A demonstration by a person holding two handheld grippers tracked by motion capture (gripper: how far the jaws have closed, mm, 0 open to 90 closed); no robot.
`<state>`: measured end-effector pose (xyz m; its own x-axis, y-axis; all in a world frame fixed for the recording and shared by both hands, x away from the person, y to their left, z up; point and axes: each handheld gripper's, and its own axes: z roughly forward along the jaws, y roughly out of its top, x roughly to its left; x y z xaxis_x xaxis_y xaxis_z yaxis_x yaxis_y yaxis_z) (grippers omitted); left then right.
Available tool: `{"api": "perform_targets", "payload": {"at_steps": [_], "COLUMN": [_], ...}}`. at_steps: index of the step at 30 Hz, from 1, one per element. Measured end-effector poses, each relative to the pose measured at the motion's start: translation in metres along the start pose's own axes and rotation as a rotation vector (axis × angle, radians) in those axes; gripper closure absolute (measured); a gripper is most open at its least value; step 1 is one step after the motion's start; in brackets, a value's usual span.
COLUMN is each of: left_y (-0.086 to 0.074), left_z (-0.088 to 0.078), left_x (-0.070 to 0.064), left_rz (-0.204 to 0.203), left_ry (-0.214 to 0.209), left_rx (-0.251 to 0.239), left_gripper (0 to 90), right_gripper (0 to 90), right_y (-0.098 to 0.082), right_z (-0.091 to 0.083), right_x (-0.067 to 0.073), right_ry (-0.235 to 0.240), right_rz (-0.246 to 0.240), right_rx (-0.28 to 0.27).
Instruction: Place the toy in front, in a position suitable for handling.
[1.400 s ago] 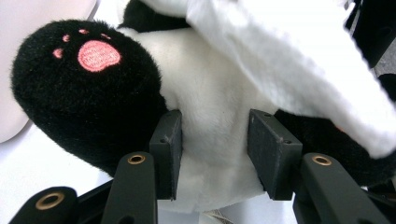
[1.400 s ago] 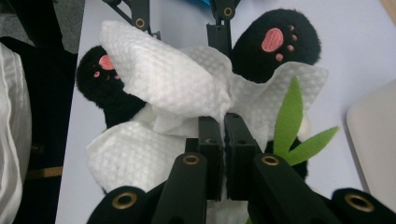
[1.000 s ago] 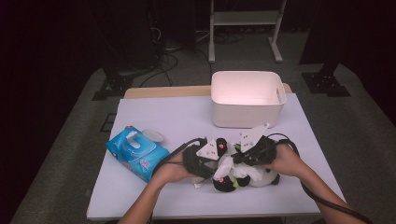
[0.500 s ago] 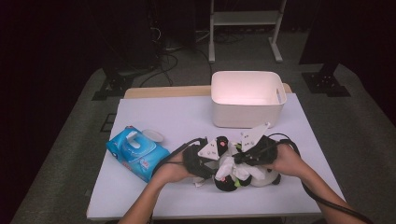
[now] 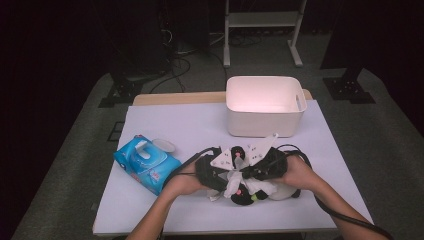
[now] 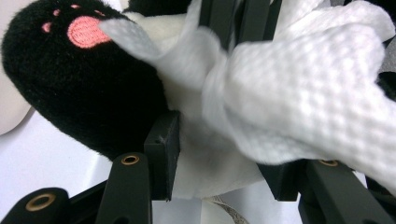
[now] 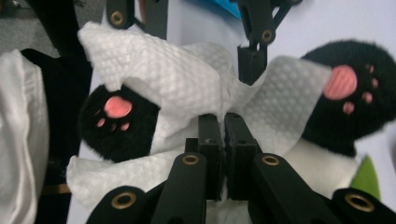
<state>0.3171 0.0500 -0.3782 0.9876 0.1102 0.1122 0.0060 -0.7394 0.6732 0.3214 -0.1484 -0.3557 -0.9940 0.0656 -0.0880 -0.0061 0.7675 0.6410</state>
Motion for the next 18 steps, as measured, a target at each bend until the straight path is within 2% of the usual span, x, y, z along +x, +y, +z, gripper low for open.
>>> {"api": "perform_targets", "payload": {"at_steps": [5,10,13,18], "left_y": [0.001,0.002,0.001,0.001], "left_z": [0.001,0.002,0.002,0.002], "left_x": [0.0,-0.001,-0.001,-0.001], "left_rz": [-0.001,0.0,-0.011,-0.004], "left_ry": [-0.005,-0.001,0.004,0.003], "left_rx": [-0.001,0.012,0.008,0.008], "left_gripper": [51.8,51.8,51.8,51.9], "right_gripper": [86.3,86.3,86.5,86.5], "right_y": [-0.011,-0.006,-0.002,-0.004], "right_z": [-0.009,-0.002,-0.003,-0.011], "right_x": [0.006,0.008,0.005,-0.002], "right_ry": [0.015,0.017,-0.002,-0.041], "right_rz": [0.017,-0.005,-0.026,-0.012], "right_rx": [0.002,0.014,0.02,0.004]}}
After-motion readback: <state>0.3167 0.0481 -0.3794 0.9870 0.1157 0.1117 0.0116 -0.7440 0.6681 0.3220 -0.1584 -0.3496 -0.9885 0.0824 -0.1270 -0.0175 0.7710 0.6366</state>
